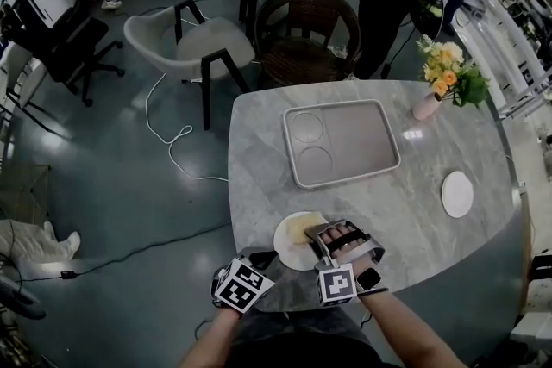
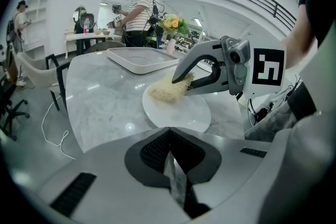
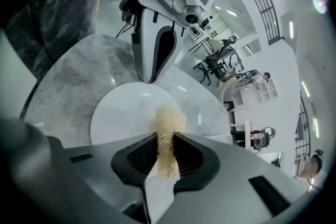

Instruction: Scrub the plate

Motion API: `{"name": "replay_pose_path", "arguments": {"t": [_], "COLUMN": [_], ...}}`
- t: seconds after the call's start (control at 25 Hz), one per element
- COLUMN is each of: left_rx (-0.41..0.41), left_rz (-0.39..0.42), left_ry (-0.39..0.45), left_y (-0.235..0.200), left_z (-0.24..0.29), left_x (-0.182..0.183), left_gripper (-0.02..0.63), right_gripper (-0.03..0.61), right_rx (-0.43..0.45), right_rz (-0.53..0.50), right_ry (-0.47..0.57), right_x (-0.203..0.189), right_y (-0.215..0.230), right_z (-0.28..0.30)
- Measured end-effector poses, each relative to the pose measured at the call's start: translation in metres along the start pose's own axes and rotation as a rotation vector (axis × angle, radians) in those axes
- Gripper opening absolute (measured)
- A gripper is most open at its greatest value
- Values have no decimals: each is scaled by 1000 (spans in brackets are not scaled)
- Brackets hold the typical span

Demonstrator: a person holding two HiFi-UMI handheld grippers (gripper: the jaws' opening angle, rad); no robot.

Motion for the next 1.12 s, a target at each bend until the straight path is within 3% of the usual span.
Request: {"name": "replay_pose_path", "arguments": {"t": [0.52, 0.88, 1.12], "left_rx": [-8, 0, 2], "left_rz": [6, 1, 0], "left_ry": [9, 10, 8], "left_y": [1, 0, 0], "left_z": [1, 1, 1], "left_x": [2, 1, 1], "left_gripper": [12, 12, 12], "right_gripper": [81, 81, 81], "right_rx": [41, 70, 98], "right_rz": [41, 9, -23], "right_ry": [11, 75, 118], "right_x": [-6, 17, 29], "right_y": [-44, -53, -35], "right_z": [-23, -20, -16]}}
Point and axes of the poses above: the fingertips, and each gripper's own axes: z forward along the fingers, y to its right, x out of its top, the point moved 10 cm from there along -z, backward along the fingers, and after that the axes turned 12 degrees about x, right-handed, at the moved point
